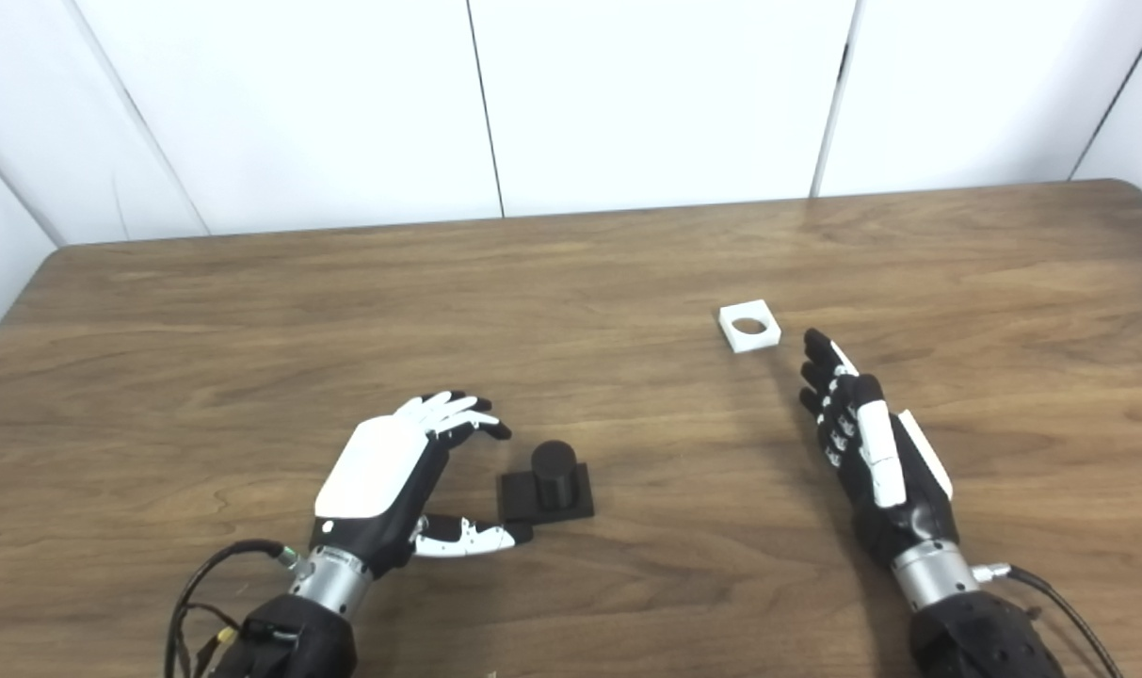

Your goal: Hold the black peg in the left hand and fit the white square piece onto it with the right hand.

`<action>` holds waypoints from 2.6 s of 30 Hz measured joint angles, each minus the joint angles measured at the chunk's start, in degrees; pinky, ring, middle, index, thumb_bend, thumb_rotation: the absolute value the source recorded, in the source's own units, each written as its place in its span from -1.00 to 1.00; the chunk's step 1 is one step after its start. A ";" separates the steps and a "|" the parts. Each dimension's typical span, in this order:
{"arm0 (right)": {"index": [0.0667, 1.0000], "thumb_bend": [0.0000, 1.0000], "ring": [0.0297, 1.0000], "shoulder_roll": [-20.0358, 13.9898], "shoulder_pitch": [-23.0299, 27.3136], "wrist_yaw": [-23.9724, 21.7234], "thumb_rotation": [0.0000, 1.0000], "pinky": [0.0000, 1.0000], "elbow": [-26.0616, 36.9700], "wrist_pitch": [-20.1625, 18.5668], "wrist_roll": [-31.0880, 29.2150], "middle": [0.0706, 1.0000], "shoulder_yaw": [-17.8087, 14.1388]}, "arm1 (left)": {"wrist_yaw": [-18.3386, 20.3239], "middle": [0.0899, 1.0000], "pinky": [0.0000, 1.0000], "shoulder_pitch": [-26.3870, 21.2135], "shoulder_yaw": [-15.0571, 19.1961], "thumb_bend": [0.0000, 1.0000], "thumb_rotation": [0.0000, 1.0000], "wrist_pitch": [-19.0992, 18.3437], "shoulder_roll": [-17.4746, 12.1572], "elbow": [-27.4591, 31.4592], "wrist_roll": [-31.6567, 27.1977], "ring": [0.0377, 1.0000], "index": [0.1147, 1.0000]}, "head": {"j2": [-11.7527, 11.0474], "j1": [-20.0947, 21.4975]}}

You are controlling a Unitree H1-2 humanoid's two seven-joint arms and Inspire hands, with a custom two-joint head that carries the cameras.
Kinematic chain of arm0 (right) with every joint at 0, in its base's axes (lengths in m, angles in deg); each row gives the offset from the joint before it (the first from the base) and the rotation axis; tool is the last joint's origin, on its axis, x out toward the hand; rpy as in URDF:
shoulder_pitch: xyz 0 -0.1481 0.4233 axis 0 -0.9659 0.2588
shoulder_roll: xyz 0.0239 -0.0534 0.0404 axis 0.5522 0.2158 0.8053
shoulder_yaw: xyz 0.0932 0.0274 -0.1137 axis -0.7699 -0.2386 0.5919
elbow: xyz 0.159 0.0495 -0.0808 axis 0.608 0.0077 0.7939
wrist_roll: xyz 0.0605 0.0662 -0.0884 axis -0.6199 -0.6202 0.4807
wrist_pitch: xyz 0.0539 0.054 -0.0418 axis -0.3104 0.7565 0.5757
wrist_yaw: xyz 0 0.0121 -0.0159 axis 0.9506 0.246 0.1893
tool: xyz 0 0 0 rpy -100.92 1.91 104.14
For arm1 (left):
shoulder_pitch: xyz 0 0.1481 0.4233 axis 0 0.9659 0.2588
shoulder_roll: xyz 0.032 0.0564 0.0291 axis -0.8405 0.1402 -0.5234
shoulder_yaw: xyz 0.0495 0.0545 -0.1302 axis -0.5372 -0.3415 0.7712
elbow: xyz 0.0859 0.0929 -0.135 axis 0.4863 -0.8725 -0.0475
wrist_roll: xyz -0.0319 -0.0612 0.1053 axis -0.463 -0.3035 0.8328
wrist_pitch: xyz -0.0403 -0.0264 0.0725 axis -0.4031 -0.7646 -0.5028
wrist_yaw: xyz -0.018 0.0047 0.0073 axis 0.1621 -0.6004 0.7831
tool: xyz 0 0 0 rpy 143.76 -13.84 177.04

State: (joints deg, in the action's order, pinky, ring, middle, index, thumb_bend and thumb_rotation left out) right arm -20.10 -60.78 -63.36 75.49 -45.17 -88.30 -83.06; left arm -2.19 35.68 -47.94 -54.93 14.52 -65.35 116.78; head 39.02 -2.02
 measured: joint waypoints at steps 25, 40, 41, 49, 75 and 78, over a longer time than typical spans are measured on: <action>0.94 0.27 1.00 0.01 -0.28 0.03 0.99 1.00 0.12 -0.12 -0.35 1.00 -0.36 | 0.22 0.76 0.96 -1.99 -1.48 0.58 -0.46 -0.07 -0.26 -3.77 -2.36 0.90 0.13 | 0.18 0.35; 0.95 0.27 1.00 0.02 -0.33 0.01 0.93 1.00 0.18 -0.22 -0.80 1.00 -0.62 | -3.07 0.74 0.91 -2.69 -2.39 0.44 -0.56 0.63 0.12 -5.25 -3.49 0.89 0.02 | 0.09 0.26; 0.95 0.27 1.00 0.01 -0.34 -0.01 0.92 1.00 0.18 -0.24 -0.99 1.00 -0.65 | -3.12 0.74 0.90 -2.69 -2.44 0.45 -0.57 0.62 0.12 -5.25 -3.49 0.89 0.02 | 0.09 0.26; 0.95 0.24 1.00 -0.02 -0.53 -0.16 0.93 1.00 0.37 -0.16 -1.10 0.99 -0.58 | -3.34 0.75 0.89 -2.69 -2.66 0.45 -0.54 0.53 0.15 -5.25 -3.50 0.90 0.04 | -0.09 0.44; 1.00 0.29 1.00 0.00 -1.02 -0.31 0.88 1.00 0.74 -0.03 -1.86 1.00 -0.71 | -2.42 0.71 0.94 -3.76 -3.58 0.48 -0.58 -0.30 -0.25 -5.27 -3.25 0.87 -0.11 | 0.44 0.17; 1.00 0.31 1.00 0.01 -1.17 -0.30 0.86 1.00 0.90 -0.08 -2.00 1.00 -0.71 | -2.40 0.70 0.95 -3.76 -3.59 0.48 -0.62 -0.31 -0.25 -5.26 -3.24 0.87 -0.12 | 0.61 0.17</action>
State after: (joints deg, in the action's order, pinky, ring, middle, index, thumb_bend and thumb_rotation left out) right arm -20.09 -61.95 -63.66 76.39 -45.25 -90.29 -83.76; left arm -4.59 31.92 -51.53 -55.24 14.26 -70.61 113.54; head 39.64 -1.85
